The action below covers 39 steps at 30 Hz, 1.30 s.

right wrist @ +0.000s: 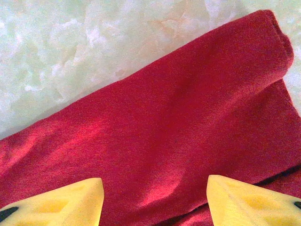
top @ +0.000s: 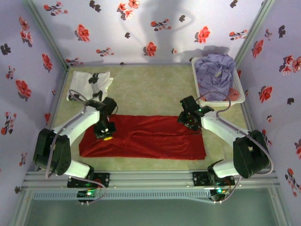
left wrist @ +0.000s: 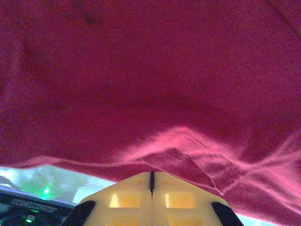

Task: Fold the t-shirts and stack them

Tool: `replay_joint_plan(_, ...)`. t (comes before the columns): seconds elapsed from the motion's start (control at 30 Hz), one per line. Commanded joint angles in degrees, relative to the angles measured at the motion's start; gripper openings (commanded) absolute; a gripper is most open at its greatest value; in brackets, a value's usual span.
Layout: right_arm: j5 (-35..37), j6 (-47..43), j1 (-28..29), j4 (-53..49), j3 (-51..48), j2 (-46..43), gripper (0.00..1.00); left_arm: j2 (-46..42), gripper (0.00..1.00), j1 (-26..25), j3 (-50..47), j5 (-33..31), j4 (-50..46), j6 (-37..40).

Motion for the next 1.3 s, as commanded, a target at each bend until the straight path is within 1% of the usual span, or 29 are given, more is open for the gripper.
replay_joint_plan(0.0, 0.04, -0.99, 0.31, -0.84, 1.29, -0.32, 0.61, 2.95, 0.0, 2.05, 0.87, -2.73, 1.49, 6.05)
replay_joint_plan(0.1, -0.09, -0.73, 0.31, -0.66, 0.81, -0.6, 0.61, 5.51, 0.0, 2.6, -0.1, -2.3, 4.28, 8.03)
replay_joint_plan(0.2, -0.22, -0.81, 0.31, -0.84, 0.67, -0.88, 0.61, 7.38, 0.0, 2.52, -1.55, -1.59, 5.33, 8.35)
replay_joint_plan(0.3, 0.04, -0.97, 0.31, -0.84, 0.4, -1.13, 0.61, 6.99, 0.0, 2.48, -4.14, -1.36, 5.62, 6.77)
replay_joint_plan(0.43, 0.09, -0.99, 0.31, -0.77, 0.29, -1.13, 0.61, 4.21, 0.0, 2.45, -9.42, -1.38, 6.36, 3.1)
replay_joint_plan(0.53, -0.2, -0.82, 0.31, -0.25, 0.1, -1.07, 0.61, 2.01, 0.0, 2.46, -13.2, 0.77, 9.03, 1.31)
replay_joint_plan(0.57, -0.29, -0.82, 0.29, -0.2, 0.01, -0.91, 0.61, 1.56, 0.0, 2.47, -14.43, 1.49, 11.5, 0.6)
replay_joint_plan(0.7, -2.78, -2.31, 0.31, 0.37, 0.01, -0.25, 0.62, 2.04, 0.0, 2.52, -16.51, 5.41, 15.72, -0.27)
replay_joint_plan(0.8, -4.58, -2.84, 0.3, 0.47, -0.23, -0.07, 0.6, -0.02, 0.0, 2.49, -14.98, 5.53, 13.87, -0.45)
replay_joint_plan(0.93, -6.22, -3.34, 0.29, 1.03, -1.52, 0.52, 0.58, -6.37, 0.0, 2.56, -11.12, 1.07, 8.07, -1.18)
replay_joint_plan(1.03, -7.25, -4.47, 0.3, 0.38, -1.81, 2.25, 0.55, -10.84, 0.0, 2.64, -9.22, -3.18, 6.6, -2.74)
replay_joint_plan(1.1, -7.51, -5.03, 0.33, -0.36, -1.9, 3.33, 0.5, -11.74, 0.0, 2.95, -9.5, -3.59, 7.98, -3.09)
replay_joint_plan(1.2, -7.99, -5.3, 0.4, -0.67, -2.38, 4.1, 0.41, -8.47, 0.0, 3.22, -10.26, -2.65, 10.65, -2.67)
replay_joint_plan(1.23, -8.0, -5.34, 0.36, -0.52, -2.69, 4.34, 0.36, -6.78, 0.0, 3.27, -10.74, -1.76, 12.15, -2.5)
replay_joint_plan(1.27, -8.04, -5.38, 0.38, -0.22, -3.03, 4.56, 0.29, -5.29, 0.0, 3.31, -11.31, -0.76, 13.7, -2.39)
